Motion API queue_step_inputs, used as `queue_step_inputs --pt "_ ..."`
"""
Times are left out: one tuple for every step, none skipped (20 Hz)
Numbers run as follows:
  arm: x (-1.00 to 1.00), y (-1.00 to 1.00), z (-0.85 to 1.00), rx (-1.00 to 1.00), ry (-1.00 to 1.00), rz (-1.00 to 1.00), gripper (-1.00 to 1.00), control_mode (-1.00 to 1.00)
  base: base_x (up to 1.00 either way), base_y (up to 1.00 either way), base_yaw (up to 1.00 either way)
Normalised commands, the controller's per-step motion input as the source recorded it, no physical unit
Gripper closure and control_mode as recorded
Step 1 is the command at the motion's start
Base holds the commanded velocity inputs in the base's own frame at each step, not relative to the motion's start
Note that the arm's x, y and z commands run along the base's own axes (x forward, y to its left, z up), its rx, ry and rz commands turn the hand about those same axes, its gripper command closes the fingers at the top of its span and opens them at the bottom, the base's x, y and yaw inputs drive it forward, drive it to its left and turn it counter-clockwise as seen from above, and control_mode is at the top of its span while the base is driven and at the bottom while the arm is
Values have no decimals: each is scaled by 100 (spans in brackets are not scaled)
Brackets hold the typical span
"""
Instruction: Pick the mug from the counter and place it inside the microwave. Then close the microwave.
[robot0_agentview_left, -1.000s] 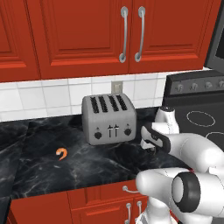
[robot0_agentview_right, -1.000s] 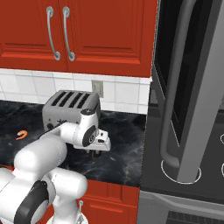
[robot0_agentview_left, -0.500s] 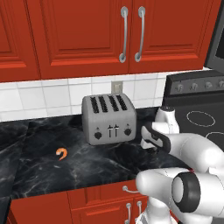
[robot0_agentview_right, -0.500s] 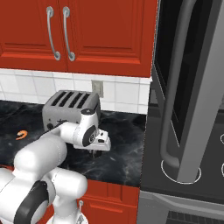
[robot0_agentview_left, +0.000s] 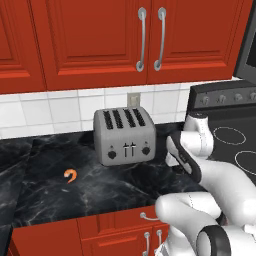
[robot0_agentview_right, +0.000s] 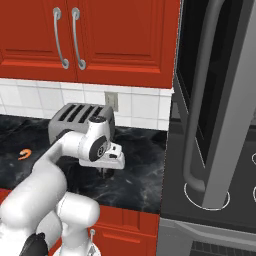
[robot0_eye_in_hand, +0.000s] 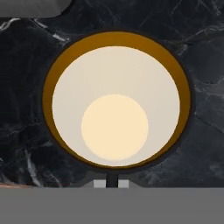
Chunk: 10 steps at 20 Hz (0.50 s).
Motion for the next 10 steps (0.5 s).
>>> queue_step_inputs --pt "-35 0 70 0 0 0 100 -100 0 0 0" --pt "-39 0 70 0 0 0 100 -100 0 0 0" --pt "-42 0 63 0 0 0 100 -100 0 0 0" --pt "-41 0 61 0 0 0 100 -100 0 0 0" --pt "-41 0 61 0 0 0 100 -100 0 0 0" --pt "-39 0 61 0 0 0 100 -100 0 0 0" --pt "-32 0 60 0 0 0 100 -100 0 0 0" --pt "-32 0 60 0 -2 0 100 -100 0 0 0" --pt "-30 0 62 0 -3 0 100 -100 0 0 0" --pt "-26 0 61 0 -4 0 100 -100 0 0 0"
